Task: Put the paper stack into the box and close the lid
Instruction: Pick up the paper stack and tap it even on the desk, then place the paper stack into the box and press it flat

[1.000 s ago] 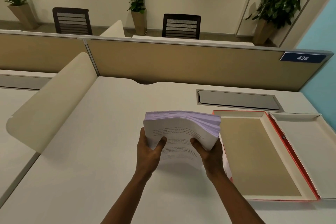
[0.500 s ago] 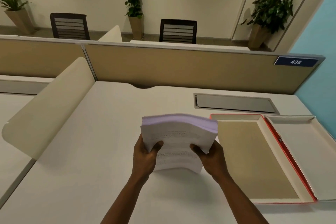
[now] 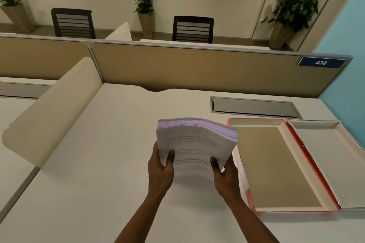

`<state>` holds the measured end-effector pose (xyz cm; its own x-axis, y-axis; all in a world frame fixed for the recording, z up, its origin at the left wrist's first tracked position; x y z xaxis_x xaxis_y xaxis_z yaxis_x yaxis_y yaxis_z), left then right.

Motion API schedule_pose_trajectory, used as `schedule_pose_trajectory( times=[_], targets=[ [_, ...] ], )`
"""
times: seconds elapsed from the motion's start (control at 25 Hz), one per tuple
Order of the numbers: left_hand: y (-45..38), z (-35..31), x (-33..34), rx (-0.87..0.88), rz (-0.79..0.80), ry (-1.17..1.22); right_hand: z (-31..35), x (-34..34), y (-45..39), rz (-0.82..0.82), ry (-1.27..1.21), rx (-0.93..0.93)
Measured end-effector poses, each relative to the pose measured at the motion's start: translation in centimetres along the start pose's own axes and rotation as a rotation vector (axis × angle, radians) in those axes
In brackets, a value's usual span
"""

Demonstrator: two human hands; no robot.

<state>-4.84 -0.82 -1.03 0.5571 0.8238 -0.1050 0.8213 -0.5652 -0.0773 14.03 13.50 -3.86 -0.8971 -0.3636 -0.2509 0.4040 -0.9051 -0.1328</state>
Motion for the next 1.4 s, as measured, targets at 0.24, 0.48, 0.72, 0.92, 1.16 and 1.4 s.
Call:
schedule_pose_trajectory(
  times=[0.24,0.48,0.72,0.92,1.16,1.4],
  targets=[
    [-1.1,-0.7,0.0,-0.002,-0.046,-0.07,1.4,-0.9,-1.5,-0.021,0.146,-0.083],
    [-2.3,-2.1,2.1,-0.031,0.045,-0.072,2.0,-3.2,-2.3,-0.014,0.165,-0.034],
    [-4.1,-2.1,5.6,-0.365,0.38,0.226,1.3,-7.1,-2.9,-0.05,-0.052,0.19],
    [-1.8,-2.5,8.6,-0.388,0.649,0.15,-0.3,-10.1,-1.9,-0.093,-0.257,0.384],
    [0.1,-3.9,13.9,-0.424,0.773,-0.065,-2.2,-15.0,-1.3,-0.171,-0.212,0.479],
    [1.5,-4.4,21.0,-0.426,0.712,-0.155,-3.8,-21.3,-3.6,-0.191,-0.203,0.549]
  ],
)
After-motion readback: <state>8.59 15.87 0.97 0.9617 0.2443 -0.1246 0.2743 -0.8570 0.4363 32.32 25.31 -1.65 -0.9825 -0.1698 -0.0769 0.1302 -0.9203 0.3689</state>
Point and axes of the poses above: each hand's wrist, its own y-axis away from the middle knuckle, its own x-axis out of the palm, z = x × y, the point moved 7 cm from there along -y, towards the middle knuckle, and after that the axes turned 4 degrees about -x, right-handed, at the moved point
